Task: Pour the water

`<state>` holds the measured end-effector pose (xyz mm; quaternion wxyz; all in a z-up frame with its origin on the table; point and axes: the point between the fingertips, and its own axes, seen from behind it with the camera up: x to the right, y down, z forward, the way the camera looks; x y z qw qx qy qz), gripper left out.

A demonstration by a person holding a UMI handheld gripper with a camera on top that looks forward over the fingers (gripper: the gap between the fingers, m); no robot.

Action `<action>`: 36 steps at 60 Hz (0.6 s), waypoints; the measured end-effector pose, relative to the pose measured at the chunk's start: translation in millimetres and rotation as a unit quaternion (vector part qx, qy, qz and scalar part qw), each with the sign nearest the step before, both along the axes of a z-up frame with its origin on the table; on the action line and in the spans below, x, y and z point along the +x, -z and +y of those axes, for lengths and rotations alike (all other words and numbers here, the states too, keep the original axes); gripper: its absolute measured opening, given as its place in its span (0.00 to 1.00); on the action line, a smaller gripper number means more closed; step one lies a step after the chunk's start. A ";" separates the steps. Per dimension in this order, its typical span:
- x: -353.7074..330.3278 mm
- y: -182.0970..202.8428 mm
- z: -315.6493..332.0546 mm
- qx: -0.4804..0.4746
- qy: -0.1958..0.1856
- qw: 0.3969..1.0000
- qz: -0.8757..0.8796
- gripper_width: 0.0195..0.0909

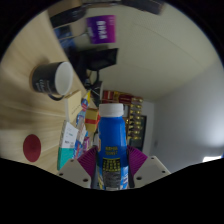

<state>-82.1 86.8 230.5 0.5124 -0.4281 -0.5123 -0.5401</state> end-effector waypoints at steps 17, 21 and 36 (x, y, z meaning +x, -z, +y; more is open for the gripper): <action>-67.1 13.1 20.2 0.033 -0.005 0.958 -0.286 0.33; -68.9 14.4 16.4 0.029 -0.003 0.953 -0.302 0.33; -71.2 16.4 22.4 0.027 -0.017 0.953 -0.302 0.33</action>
